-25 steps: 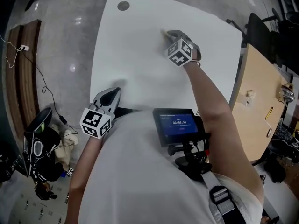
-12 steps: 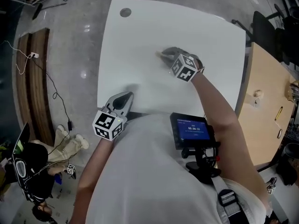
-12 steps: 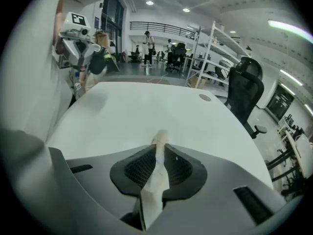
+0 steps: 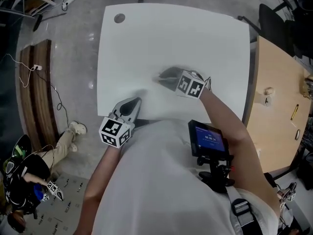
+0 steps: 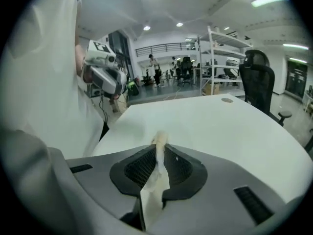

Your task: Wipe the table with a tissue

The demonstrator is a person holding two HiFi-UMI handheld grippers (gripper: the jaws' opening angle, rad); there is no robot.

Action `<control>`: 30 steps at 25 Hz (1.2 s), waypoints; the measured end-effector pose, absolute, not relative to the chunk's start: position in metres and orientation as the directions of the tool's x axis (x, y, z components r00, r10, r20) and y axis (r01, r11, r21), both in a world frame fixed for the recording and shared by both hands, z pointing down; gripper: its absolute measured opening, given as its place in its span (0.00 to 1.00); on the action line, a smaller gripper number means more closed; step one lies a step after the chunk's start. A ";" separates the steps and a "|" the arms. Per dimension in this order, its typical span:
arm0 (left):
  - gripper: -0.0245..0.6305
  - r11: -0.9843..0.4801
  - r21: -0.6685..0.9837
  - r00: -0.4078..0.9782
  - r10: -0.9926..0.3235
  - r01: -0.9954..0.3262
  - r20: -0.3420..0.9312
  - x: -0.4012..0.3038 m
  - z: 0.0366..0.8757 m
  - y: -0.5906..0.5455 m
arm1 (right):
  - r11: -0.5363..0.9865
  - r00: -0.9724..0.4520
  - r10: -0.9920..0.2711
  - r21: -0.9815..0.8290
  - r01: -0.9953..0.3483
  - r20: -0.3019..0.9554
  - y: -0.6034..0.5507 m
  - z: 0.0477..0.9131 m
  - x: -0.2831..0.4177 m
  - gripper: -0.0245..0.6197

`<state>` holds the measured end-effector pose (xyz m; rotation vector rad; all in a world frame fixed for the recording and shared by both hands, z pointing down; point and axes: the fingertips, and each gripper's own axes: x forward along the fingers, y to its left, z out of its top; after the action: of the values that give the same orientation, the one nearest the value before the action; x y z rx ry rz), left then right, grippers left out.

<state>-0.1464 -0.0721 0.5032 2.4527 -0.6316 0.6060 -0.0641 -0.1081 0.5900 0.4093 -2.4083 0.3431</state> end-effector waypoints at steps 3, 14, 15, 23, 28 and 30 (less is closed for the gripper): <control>0.05 -0.748 0.371 0.786 -0.316 -0.551 0.531 -0.139 0.503 -0.072 | 0.882 -0.758 -0.258 -0.174 -0.438 0.599 -0.106 0.574 -0.048 0.13; 0.05 -0.790 0.364 0.815 -0.275 -0.493 0.510 -0.112 0.500 -0.069 | 0.648 -0.690 -0.569 -0.272 -0.711 0.447 -0.077 0.528 0.021 0.13; 0.05 -0.794 0.366 0.819 -0.265 -0.485 0.509 -0.109 0.500 -0.066 | 0.646 -0.684 -0.577 -0.264 -0.716 0.446 -0.070 0.525 0.023 0.13; 0.05 -0.837 0.369 0.854 -0.200 -0.404 0.480 -0.091 0.502 -0.054 | 0.543 -0.594 -0.687 -0.248 -0.802 0.419 -0.030 0.511 0.039 0.13; 0.05 -0.849 0.369 0.865 -0.181 -0.378 0.468 -0.093 0.501 -0.044 | 0.426 -0.511 -0.771 -0.289 -0.857 0.381 -0.012 0.502 0.052 0.13; 0.05 -0.852 0.370 0.868 -0.176 -0.370 0.463 -0.096 0.500 -0.043 | 0.387 -0.479 -0.792 -0.296 -0.873 0.378 -0.008 0.500 0.055 0.13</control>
<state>-0.0964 -0.0430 0.5000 2.5838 -0.4003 0.5812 0.0549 -0.0076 0.4996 1.4965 -2.4662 0.6899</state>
